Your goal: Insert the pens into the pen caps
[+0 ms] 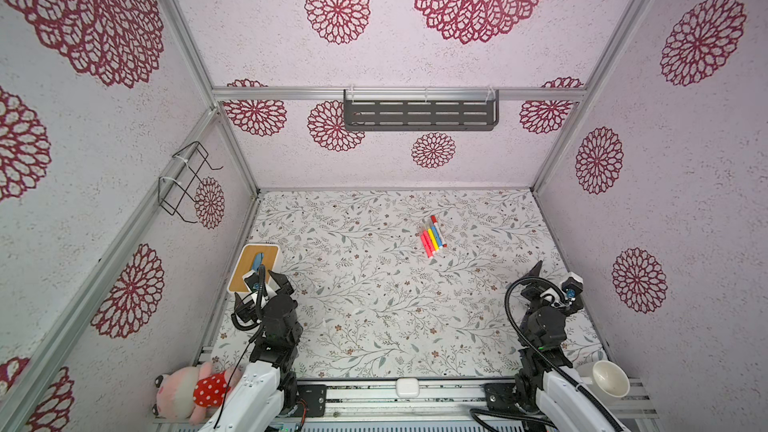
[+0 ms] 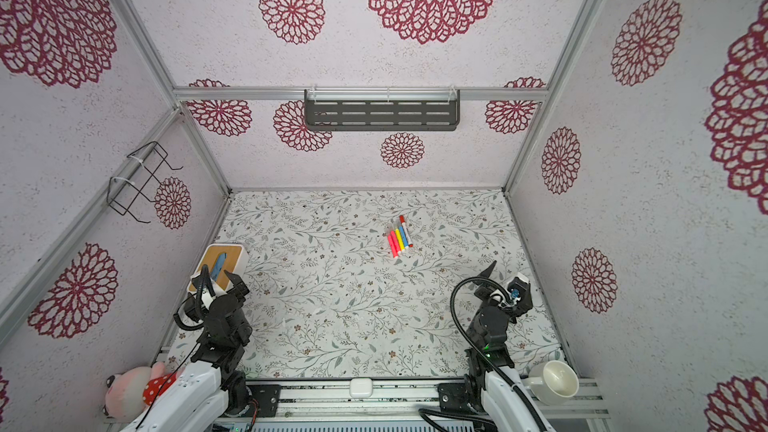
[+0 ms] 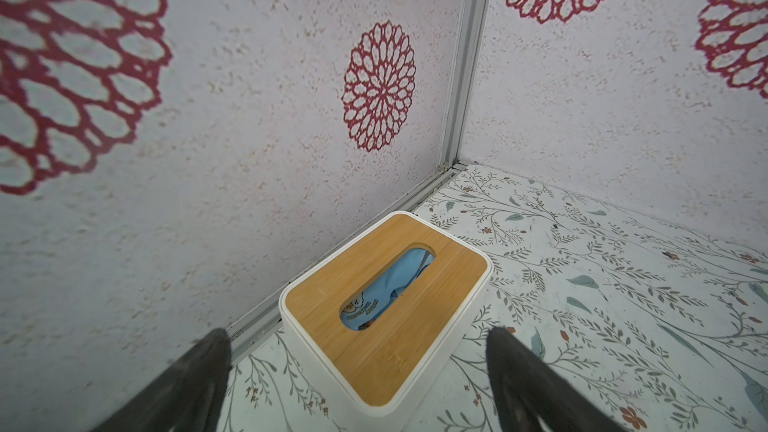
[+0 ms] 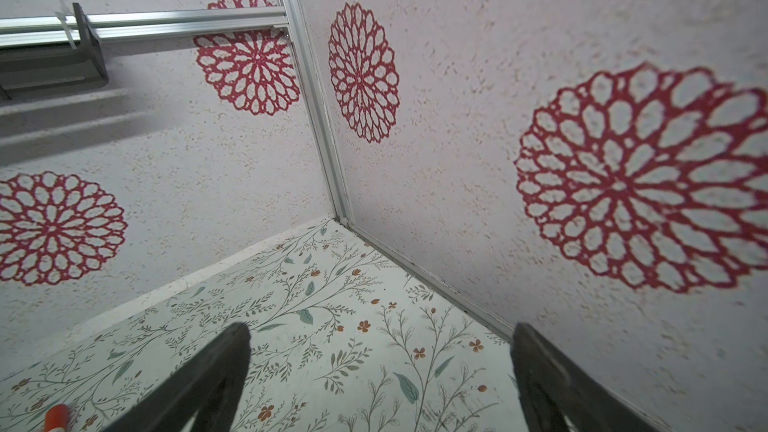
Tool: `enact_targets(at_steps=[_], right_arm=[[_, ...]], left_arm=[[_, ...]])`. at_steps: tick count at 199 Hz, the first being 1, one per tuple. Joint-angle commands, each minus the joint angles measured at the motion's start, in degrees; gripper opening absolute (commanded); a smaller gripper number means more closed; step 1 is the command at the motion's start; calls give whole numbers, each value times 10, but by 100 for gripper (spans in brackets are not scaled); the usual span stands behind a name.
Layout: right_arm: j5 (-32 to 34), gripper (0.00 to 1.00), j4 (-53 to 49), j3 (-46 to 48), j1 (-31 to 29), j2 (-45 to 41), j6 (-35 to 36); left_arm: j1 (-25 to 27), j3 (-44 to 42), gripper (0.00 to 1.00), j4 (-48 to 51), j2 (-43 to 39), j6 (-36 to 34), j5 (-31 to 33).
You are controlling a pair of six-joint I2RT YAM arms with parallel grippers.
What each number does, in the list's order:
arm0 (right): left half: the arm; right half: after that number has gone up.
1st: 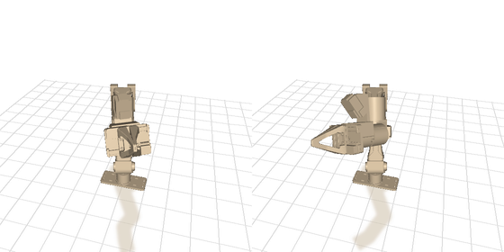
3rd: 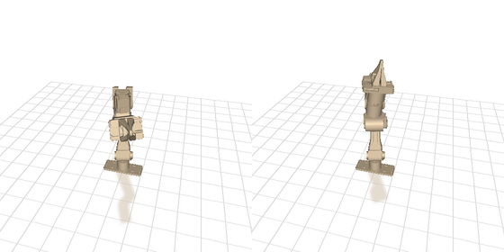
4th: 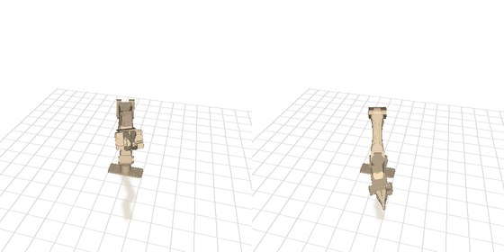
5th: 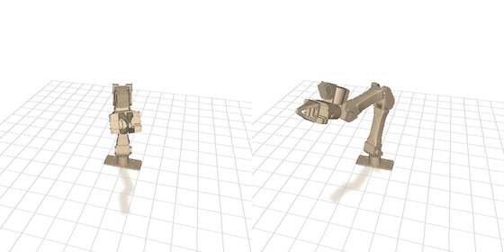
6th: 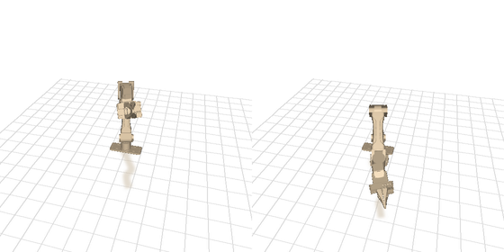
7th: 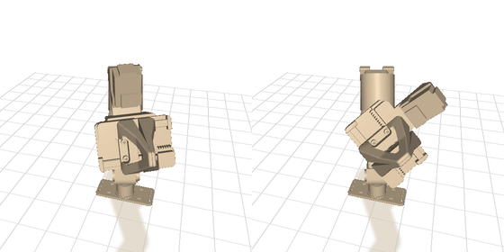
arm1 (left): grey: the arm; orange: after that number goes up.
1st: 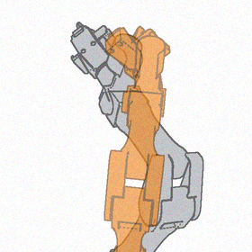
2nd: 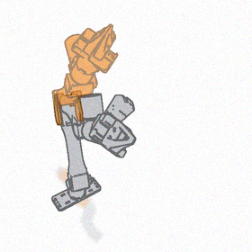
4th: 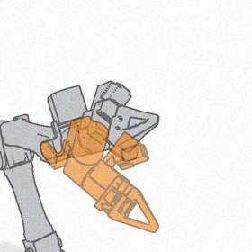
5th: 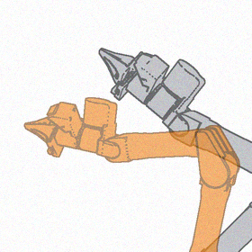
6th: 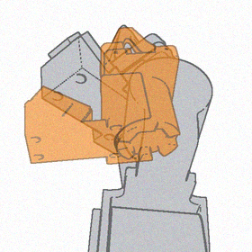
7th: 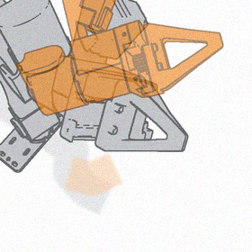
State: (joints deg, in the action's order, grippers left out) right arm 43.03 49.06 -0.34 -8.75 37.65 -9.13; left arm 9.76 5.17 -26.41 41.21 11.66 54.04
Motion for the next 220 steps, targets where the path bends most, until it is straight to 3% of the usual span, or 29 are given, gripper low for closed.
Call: enact_targets(at_steps=[1,161,220], right_arm=[[-27,99,64,83,12,21,-19],[-53,99,281,82,64,232,-54],[-71,99,428,72,82,373,-58]], left_arm=[[-19,-1,98,-45,15,5,-28],[-90,-44,98,-246,108,21,-86],[-95,-34,98,-350,212,17,-108]])
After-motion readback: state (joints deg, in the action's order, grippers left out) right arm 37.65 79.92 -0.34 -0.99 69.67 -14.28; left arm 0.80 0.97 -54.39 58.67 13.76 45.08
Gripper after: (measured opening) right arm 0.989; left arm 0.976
